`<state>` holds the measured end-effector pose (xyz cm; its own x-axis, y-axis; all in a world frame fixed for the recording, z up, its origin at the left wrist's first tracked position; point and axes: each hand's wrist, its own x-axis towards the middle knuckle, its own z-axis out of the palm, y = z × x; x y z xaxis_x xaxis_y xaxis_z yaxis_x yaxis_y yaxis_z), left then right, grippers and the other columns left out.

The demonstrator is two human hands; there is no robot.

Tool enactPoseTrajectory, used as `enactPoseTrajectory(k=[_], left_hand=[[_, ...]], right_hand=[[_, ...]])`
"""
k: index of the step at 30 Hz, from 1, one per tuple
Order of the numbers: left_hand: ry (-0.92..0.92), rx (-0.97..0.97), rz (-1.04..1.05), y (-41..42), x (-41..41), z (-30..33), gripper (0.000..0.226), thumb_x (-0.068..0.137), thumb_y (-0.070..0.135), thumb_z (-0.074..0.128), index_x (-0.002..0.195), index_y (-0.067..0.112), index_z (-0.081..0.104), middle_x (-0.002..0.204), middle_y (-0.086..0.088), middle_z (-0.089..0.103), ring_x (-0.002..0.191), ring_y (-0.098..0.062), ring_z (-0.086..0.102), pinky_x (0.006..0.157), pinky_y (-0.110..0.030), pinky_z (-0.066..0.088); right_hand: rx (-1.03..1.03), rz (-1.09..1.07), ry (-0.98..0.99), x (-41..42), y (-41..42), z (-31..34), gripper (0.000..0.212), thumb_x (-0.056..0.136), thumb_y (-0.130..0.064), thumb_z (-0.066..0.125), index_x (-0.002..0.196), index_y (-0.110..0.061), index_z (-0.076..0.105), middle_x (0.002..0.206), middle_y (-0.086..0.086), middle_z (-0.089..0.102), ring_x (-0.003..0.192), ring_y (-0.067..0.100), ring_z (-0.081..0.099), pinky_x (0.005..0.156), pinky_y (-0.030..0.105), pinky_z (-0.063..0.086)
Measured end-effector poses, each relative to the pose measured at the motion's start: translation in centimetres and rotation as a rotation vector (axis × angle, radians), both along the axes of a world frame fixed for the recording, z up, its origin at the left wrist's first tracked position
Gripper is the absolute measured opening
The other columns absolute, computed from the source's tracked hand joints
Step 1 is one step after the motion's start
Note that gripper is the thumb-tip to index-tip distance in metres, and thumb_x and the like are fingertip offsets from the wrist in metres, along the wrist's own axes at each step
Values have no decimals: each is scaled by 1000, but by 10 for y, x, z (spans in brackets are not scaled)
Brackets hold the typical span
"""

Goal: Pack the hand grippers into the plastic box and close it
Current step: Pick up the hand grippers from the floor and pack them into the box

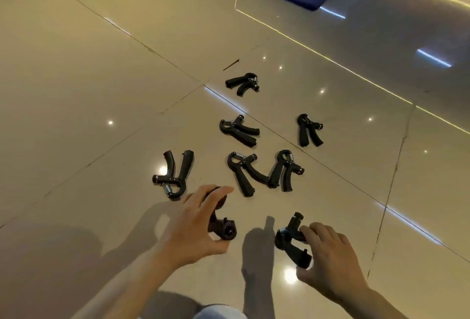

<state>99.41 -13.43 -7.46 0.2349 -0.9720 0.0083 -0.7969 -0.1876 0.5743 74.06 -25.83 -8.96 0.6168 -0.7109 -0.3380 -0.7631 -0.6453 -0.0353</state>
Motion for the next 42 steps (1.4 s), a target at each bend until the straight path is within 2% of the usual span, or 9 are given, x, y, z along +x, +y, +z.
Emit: enactPoseTrajectory(k=[2, 6, 11, 21, 24, 29, 33, 38, 42], left_hand=[[67, -45, 16, -13, -29, 32, 87, 65, 47, 76, 133, 49, 21, 124, 22, 31, 78, -7, 46, 64, -9, 33], [139, -183, -57, -23, -90, 92, 90, 58, 48, 77, 130, 51, 23, 124, 19, 36, 103, -3, 45, 97, -25, 32], [104, -187, -195, -11, -181, 180, 93, 58, 41, 84, 121, 63, 19, 126, 26, 34, 116, -1, 38, 93, -17, 32], [278, -382, -327, 22, -459, 276, 94, 57, 32, 84, 122, 62, 22, 120, 26, 35, 115, -6, 42, 91, -22, 34], [364, -386, -377, 38, -548, 280, 93, 56, 37, 85, 121, 62, 24, 126, 15, 39, 114, -5, 43, 90, -19, 34], [421, -337, -419, 68, -689, 274, 93, 45, 56, 75, 125, 64, 26, 127, 11, 45, 115, -3, 48, 96, -22, 38], [399, -301, -439, 93, -791, 268, 94, 49, 44, 81, 126, 60, 30, 126, 11, 48, 113, -3, 49, 94, -17, 39], [349, -203, -463, 125, -900, 260, 95, 57, 26, 86, 130, 51, 31, 130, 5, 46, 118, -17, 47, 100, -39, 44], [321, -167, -516, 151, -959, 257, 93, 61, 24, 84, 133, 46, 30, 132, 6, 43, 120, -15, 44, 98, -29, 41]], right_hand=[[0, -102, -114, -32, -3, 22, 69, 74, -48, 64, 135, -29, 37, 132, -11, 41, 119, 11, 40, 101, 25, 32], [23, -254, -415, -113, 2, 70, 78, 67, -39, 78, 134, -26, 41, 127, -13, 44, 114, 9, 44, 97, 25, 38], [-26, -308, -734, -219, 35, 135, 74, 66, -28, 82, 125, -38, 39, 118, -17, 44, 101, 1, 49, 79, 6, 32], [-140, -440, -1205, -477, 127, 206, 68, 63, -24, 82, 113, -53, 45, 116, -15, 53, 107, 2, 55, 85, 5, 41], [-179, -521, -1264, -558, 154, 214, 63, 62, -36, 79, 113, -52, 46, 115, -14, 54, 107, 2, 55, 84, 7, 43], [-217, -647, -1317, -695, 198, 217, 64, 67, -16, 83, 114, -42, 49, 115, -11, 55, 107, 8, 57, 87, 21, 47], [-208, -742, -1382, -793, 230, 216, 61, 66, -16, 83, 113, -39, 51, 116, -5, 56, 105, 12, 59, 87, 30, 49], [-202, -821, -1422, -893, 267, 217, 60, 67, -13, 83, 115, -31, 52, 115, -9, 56, 103, 10, 59, 85, 28, 49], [-225, -873, -1458, -944, 283, 219, 57, 67, -15, 83, 114, -30, 53, 111, -11, 56, 100, 11, 59, 89, 37, 52]])
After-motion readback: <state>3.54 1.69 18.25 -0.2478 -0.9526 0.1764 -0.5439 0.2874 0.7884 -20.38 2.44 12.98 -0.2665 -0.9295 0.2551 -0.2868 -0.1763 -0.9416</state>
